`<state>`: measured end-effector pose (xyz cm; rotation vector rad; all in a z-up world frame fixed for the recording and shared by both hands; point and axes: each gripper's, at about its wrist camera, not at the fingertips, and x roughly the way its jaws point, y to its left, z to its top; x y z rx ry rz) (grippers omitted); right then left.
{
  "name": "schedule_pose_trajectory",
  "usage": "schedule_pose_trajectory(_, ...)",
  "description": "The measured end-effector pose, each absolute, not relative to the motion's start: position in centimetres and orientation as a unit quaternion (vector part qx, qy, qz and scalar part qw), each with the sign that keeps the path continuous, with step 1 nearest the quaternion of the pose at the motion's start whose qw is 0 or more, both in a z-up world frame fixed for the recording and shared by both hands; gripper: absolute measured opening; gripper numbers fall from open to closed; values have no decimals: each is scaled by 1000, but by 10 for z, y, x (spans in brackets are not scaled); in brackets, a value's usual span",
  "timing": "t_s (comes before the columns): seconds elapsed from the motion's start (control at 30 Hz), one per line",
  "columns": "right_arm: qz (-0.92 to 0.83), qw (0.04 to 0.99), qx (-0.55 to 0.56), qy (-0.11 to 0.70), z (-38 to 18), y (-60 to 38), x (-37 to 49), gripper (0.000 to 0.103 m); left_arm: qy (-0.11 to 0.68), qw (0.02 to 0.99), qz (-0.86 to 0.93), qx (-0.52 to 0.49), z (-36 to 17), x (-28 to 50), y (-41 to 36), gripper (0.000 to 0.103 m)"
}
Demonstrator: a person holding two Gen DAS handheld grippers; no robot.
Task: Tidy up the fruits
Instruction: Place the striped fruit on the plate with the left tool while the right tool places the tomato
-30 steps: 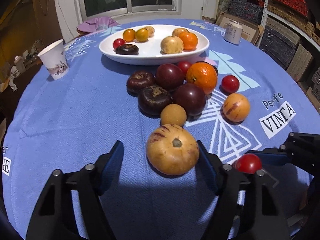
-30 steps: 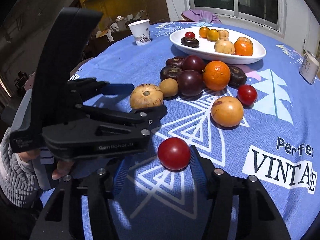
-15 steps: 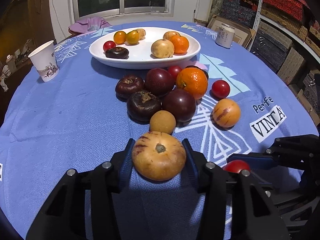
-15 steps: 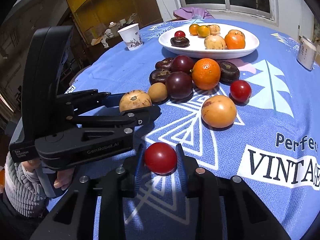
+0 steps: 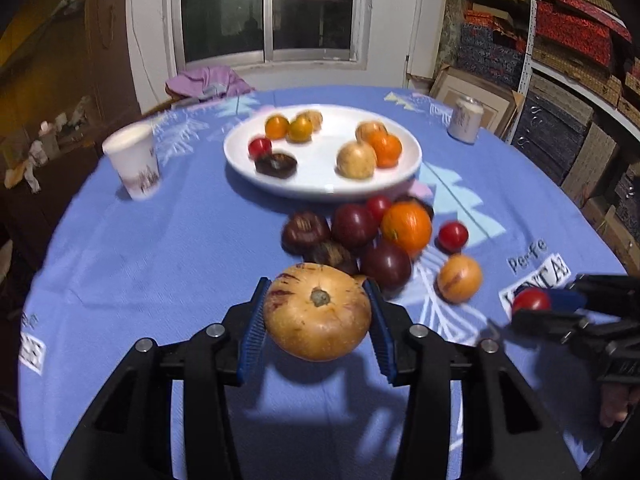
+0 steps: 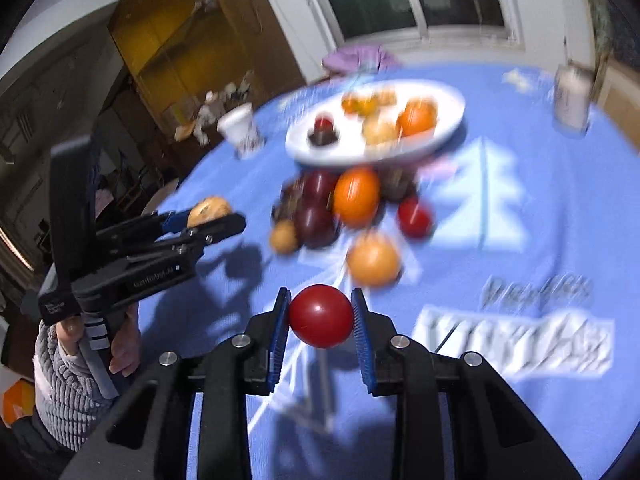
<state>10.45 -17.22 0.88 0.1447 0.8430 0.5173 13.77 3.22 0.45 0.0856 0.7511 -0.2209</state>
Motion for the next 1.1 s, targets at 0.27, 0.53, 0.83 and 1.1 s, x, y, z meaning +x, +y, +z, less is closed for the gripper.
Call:
schedule_pose_trajectory(0.27, 196, 921, 106, 320, 97, -189, 202, 31, 334, 937, -101, 23, 58, 214, 14, 46)
schedule_pose_trajectory(0.53, 174, 904, 124, 371, 53, -154, 335, 31, 385, 917, -100, 16, 6, 282, -4, 46)
schedule_pose_trajectory(0.83, 185, 882, 75, 427, 0, -120, 374, 31, 416, 902, -112, 15, -25, 307, -4, 46)
schedule_pose_trajectory(1.1, 184, 879, 36, 439, -18, -101, 378, 31, 414, 904, -104, 37, -31, 309, -11, 46)
